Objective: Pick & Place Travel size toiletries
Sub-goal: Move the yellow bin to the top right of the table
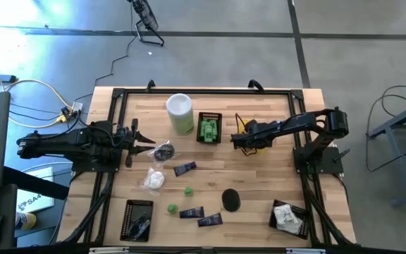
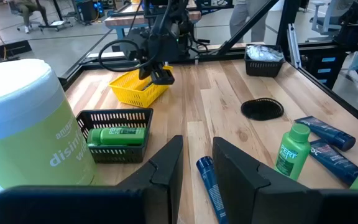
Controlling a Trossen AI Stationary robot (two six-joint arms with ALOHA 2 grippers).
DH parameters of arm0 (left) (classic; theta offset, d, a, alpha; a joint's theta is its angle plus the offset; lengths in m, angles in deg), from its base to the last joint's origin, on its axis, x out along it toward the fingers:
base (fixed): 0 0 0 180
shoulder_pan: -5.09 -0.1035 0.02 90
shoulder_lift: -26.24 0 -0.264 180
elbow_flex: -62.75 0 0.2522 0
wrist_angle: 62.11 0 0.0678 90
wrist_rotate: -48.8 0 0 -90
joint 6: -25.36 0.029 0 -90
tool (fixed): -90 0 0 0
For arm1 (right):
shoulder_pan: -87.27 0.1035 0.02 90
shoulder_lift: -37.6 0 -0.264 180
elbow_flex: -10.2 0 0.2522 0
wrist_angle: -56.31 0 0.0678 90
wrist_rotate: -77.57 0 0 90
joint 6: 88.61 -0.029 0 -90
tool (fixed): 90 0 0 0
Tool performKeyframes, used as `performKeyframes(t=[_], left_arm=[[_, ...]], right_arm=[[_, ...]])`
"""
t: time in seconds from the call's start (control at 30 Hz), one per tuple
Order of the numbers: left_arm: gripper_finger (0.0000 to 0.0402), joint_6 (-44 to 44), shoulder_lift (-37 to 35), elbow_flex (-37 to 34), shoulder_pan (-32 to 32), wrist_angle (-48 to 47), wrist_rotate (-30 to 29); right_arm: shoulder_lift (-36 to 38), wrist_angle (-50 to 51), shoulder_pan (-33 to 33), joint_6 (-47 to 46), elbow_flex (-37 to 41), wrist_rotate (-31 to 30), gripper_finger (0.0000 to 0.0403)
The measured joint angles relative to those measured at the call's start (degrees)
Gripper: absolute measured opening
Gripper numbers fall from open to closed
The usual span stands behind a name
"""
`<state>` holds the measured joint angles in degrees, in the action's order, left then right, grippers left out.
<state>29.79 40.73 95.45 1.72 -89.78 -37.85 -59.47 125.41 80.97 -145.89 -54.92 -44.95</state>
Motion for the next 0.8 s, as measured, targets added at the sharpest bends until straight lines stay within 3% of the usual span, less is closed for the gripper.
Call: performKeyframes(t=[0.2,0.4,0.6,0.8], left_arm=[[0.0084,-0.2,0.0,0.0,0.0,0.0,0.0],[0.0084,-0.2,0.0,0.0,0.0,0.0,0.1],[0.0084,-0.2,0.0,0.0,0.0,0.0,0.1],[0.0084,-0.2,0.0,0.0,0.0,0.0,0.0]], right_arm=[[1.3,1.1,2.6,-2.5,0.0,4.4,0.0003],[3.5,3.1,4.7,-5.9,0.0,2.7,0.0003],[10.3,-0.3,6.9,-7.5,0.0,0.6,0.0002],[16.7,-1.0,8.7,-7.1,0.0,13.7,0.0002]])
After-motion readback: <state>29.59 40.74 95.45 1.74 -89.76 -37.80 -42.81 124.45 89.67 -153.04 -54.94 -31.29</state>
